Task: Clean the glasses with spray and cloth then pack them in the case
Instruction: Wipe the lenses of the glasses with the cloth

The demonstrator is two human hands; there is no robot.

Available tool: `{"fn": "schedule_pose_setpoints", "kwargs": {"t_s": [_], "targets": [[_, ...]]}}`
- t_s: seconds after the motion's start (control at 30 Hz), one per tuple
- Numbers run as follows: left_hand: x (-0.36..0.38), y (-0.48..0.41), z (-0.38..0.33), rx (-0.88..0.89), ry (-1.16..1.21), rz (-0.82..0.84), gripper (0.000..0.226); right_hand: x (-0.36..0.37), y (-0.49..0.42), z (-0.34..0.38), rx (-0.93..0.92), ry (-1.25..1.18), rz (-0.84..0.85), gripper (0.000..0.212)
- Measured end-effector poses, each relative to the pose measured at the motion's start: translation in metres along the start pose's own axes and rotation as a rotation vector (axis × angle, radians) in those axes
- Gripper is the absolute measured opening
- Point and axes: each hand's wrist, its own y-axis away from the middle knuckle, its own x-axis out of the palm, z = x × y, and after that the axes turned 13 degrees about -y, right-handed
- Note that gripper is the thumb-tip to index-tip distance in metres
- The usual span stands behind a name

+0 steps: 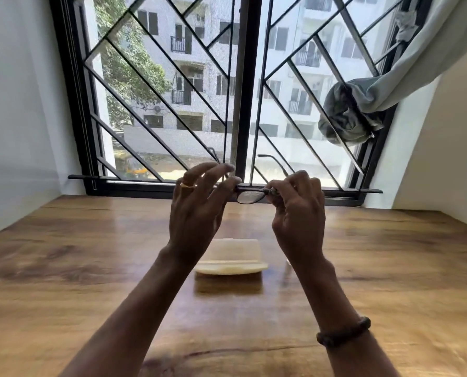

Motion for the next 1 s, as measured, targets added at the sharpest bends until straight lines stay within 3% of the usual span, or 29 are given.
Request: {"fn": "schedule_pose_setpoints", "kwargs": {"t_s": [0.2,0.47,0.7,0.83,1.0], "targets": [[-0.003,-0.001,0.002,-0.022,-0.023,-0.008,0.015,0.003,0.002,0.004,0.008,-0.060,-0.045,0.017],[-0.006,-0.007,0.009,-0.143,-0.053,-0.097,0.012,0.005,0.004,0.021,0.021,-0.309,-0.238,0.017],[-0.002,-0.005,0.015,-0.293,0.072,-0.040,0.009,0.008,0.005,0.029,-0.053,-0.374,-0.163,0.023],[0.001,-0.002,0.013,-0.297,0.103,-0.005,0.010,0.009,0.007,0.031,0.012,-0.357,-0.175,0.030],[-0.002,-0.004,0.001,-0.261,0.152,-0.001,0.012,0.009,0.007,0.030,-0.041,-0.332,-0.161,0.018]]}}
